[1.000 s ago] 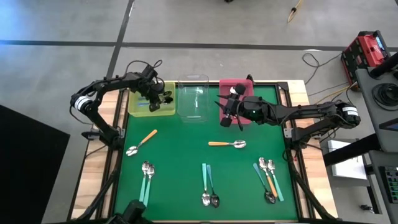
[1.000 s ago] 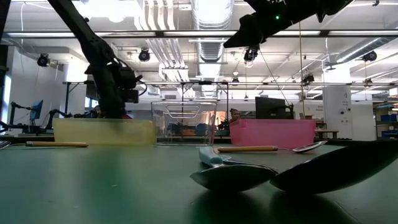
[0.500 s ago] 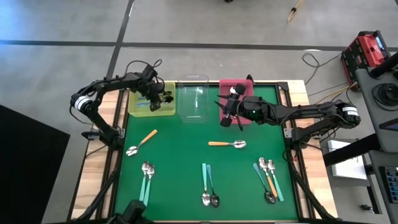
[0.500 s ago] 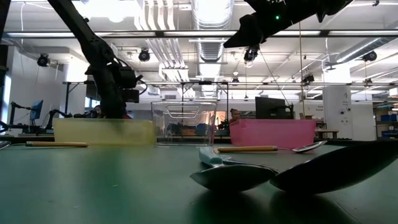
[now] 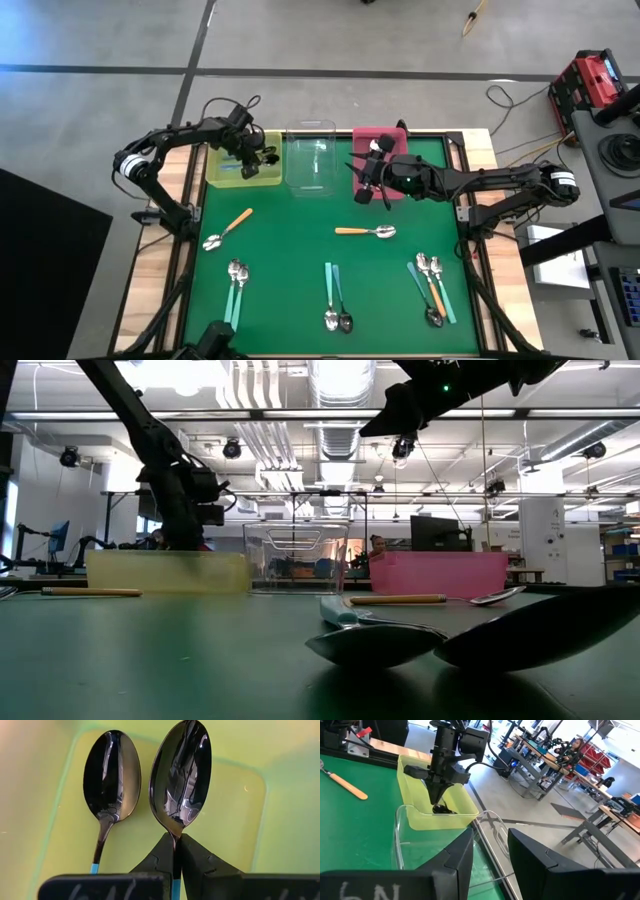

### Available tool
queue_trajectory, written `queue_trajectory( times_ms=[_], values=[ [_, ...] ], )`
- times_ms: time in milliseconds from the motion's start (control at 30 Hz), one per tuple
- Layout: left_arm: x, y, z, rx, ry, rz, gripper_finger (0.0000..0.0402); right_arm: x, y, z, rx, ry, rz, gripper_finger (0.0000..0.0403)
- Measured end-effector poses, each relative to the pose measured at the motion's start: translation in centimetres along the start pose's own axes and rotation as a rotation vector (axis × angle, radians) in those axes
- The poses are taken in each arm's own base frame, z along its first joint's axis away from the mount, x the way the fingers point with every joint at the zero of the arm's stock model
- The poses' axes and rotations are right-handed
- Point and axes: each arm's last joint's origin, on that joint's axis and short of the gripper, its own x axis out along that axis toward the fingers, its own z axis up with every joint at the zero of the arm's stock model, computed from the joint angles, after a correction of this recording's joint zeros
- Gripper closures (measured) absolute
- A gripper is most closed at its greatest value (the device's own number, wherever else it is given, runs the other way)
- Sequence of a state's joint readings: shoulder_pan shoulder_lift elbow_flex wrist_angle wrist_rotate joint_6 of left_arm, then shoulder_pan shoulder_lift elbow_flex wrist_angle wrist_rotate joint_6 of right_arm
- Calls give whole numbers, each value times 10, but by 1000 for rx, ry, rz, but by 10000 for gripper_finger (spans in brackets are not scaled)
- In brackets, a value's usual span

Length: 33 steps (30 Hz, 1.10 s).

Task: Sort silverware by color (type)
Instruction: Put the blue spoon into the yellow bin

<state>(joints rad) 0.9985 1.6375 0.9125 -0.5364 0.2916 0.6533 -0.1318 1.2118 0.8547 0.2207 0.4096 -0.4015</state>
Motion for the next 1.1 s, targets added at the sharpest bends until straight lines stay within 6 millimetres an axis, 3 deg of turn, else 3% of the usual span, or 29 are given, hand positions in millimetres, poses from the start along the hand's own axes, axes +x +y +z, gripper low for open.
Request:
queue_trajectory(
  times_ms=[1100],
  values=[
    [8, -1, -9, 31, -15, 6, 401, 0, 0, 0, 0, 0, 0, 289]
  ],
)
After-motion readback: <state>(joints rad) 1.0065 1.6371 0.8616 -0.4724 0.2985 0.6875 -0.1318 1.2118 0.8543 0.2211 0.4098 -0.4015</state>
